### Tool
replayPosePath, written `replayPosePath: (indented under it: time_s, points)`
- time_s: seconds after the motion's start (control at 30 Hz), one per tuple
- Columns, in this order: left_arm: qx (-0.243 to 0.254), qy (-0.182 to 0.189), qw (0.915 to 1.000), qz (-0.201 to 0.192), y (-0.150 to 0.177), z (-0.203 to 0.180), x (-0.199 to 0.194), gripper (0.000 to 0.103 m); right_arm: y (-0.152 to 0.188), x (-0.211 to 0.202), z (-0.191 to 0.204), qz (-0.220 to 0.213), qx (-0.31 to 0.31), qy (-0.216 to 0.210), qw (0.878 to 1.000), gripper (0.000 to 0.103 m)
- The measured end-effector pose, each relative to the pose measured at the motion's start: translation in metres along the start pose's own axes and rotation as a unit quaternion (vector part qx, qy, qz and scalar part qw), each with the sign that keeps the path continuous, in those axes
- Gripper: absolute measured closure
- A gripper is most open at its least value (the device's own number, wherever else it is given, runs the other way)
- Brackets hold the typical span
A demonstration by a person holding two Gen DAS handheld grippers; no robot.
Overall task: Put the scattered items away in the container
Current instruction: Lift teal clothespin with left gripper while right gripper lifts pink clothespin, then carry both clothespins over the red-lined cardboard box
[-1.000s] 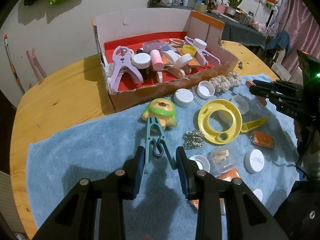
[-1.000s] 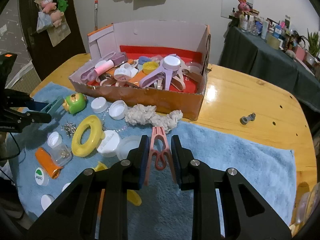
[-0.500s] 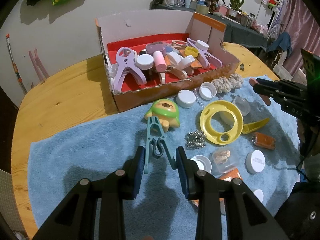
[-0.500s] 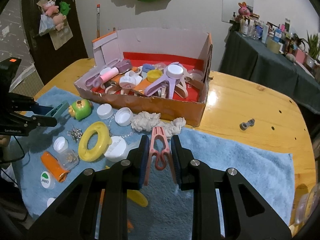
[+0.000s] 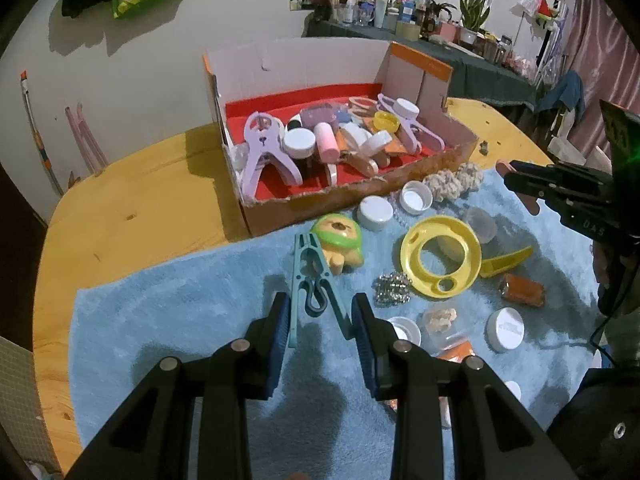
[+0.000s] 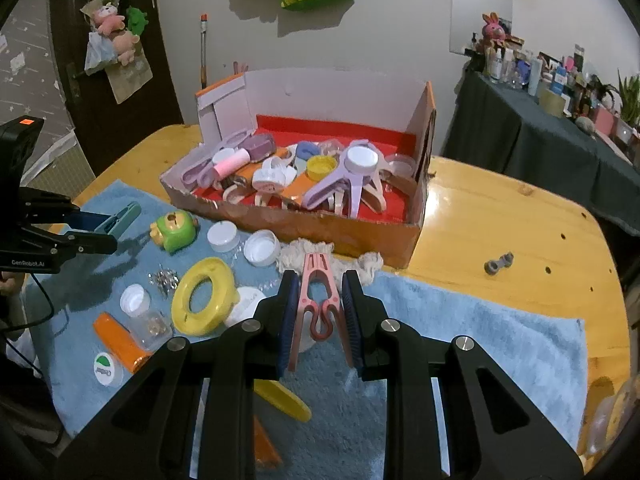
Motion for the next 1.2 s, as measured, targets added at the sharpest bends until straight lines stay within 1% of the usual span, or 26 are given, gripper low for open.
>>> replayPosePath:
  time_s: [0.3,0.57,0.97,1.2]
  points:
    - [0.004,0.001,0.9998,-0.017,-0.01,-0.003,-0.009,0.069,-0.018,-0.003,0.009,-0.013,-0.009,-0.007,1.0,0.081]
    - [0.012,0.005,0.9992,-0.038,-0.028,-0.012,-0.018,0.069,-0.033,-0.004,0.016,-0.024,-0.017,-0.013,0.999,0.081]
    - [0.035,0.008,0.9967,-0.073,-0.067,-0.031,-0.027,0.069,-0.067,-0.003,0.029,-0.043,-0.035,-0.026,0.998,0.081]
    - [0.03,0.011,0.9958,-0.086,-0.089,-0.03,-0.023,0.069,-0.088,0.005,0.034,-0.047,-0.045,-0.03,0.997,0.081]
Point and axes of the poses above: each gripper's, at about its wrist camera, not at the fingertips, and x roughly the way its jaws point, z to its left, y to its underside, the point moved 7 cm from there along x, roughly the way its jaws point
